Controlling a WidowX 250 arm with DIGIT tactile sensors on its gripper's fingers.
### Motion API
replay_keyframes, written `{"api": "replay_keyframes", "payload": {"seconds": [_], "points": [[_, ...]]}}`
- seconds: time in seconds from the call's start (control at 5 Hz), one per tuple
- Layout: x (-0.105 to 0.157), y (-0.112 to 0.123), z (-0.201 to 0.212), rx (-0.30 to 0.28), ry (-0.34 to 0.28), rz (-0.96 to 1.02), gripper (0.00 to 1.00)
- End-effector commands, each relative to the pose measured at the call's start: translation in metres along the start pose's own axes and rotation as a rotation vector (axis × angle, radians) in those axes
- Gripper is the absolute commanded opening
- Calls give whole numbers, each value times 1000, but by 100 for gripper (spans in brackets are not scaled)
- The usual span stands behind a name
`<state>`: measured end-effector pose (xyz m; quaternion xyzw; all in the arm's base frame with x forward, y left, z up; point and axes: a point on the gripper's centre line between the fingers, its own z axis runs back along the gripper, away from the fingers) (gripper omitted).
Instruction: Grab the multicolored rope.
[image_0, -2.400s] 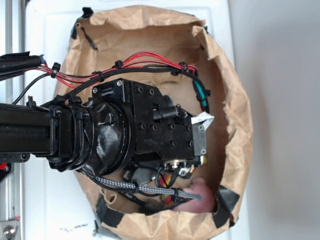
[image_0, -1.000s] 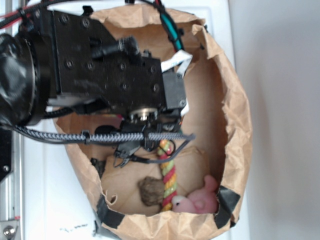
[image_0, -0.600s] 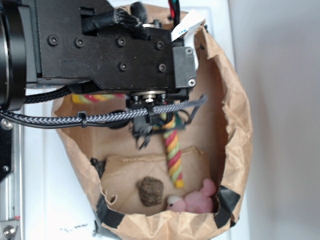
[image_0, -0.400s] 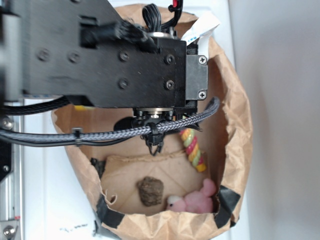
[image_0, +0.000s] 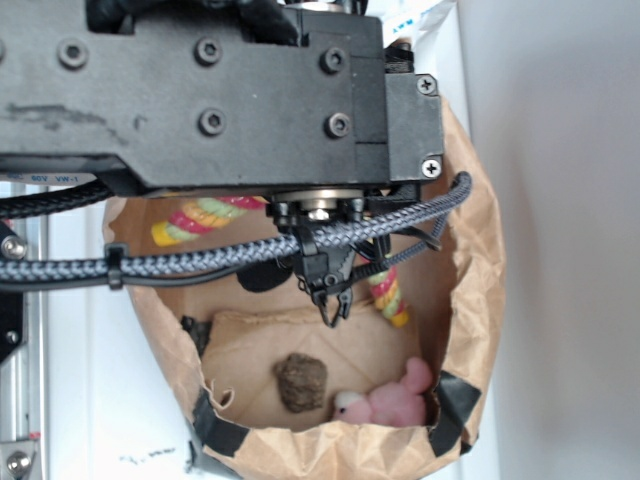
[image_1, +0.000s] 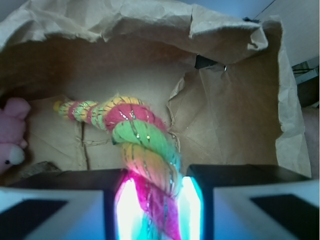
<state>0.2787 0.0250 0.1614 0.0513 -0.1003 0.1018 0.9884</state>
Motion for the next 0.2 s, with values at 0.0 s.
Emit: {"api": "replay_keyframes", "payload": {"seconds": [0.0], "points": [[5,-15,26,-15,-74,-27,0]]}}
